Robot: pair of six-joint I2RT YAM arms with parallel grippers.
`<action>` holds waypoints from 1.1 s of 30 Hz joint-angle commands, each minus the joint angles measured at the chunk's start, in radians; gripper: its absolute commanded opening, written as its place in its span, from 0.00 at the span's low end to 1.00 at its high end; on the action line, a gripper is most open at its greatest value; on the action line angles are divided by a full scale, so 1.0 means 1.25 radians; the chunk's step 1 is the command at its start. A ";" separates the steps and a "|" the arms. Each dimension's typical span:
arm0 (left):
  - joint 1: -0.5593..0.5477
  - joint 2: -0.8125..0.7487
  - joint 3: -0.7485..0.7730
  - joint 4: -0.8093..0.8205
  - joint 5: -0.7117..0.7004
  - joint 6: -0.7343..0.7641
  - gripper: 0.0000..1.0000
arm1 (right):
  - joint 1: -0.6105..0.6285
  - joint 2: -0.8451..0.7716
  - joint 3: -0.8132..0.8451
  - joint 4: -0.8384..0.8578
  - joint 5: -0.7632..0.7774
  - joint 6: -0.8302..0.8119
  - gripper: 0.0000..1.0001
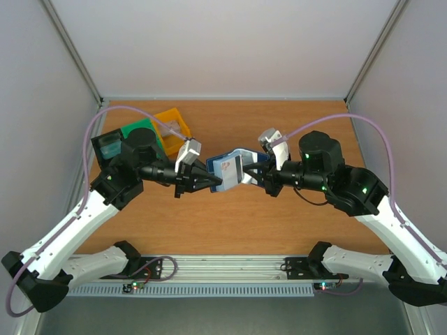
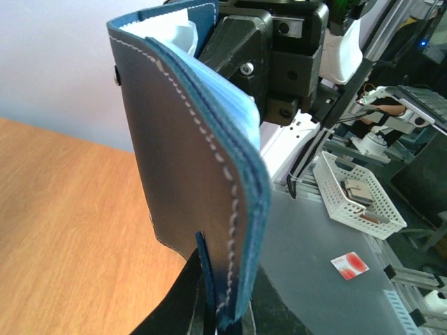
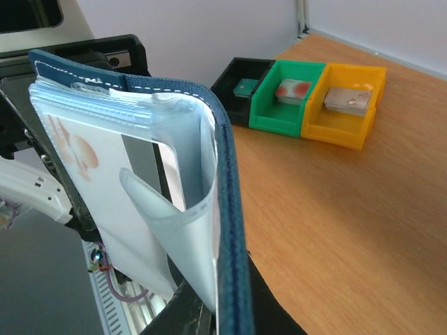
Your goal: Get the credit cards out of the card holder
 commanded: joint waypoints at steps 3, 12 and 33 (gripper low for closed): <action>-0.009 -0.021 -0.011 0.081 0.142 -0.048 0.11 | -0.005 0.002 -0.025 0.018 0.001 -0.028 0.04; -0.008 -0.029 -0.025 0.106 0.143 -0.080 0.01 | -0.006 0.002 -0.027 0.041 -0.105 -0.053 0.05; -0.009 -0.033 -0.003 -0.144 -0.278 0.026 0.00 | 0.048 0.072 -0.022 0.050 0.009 -0.010 0.98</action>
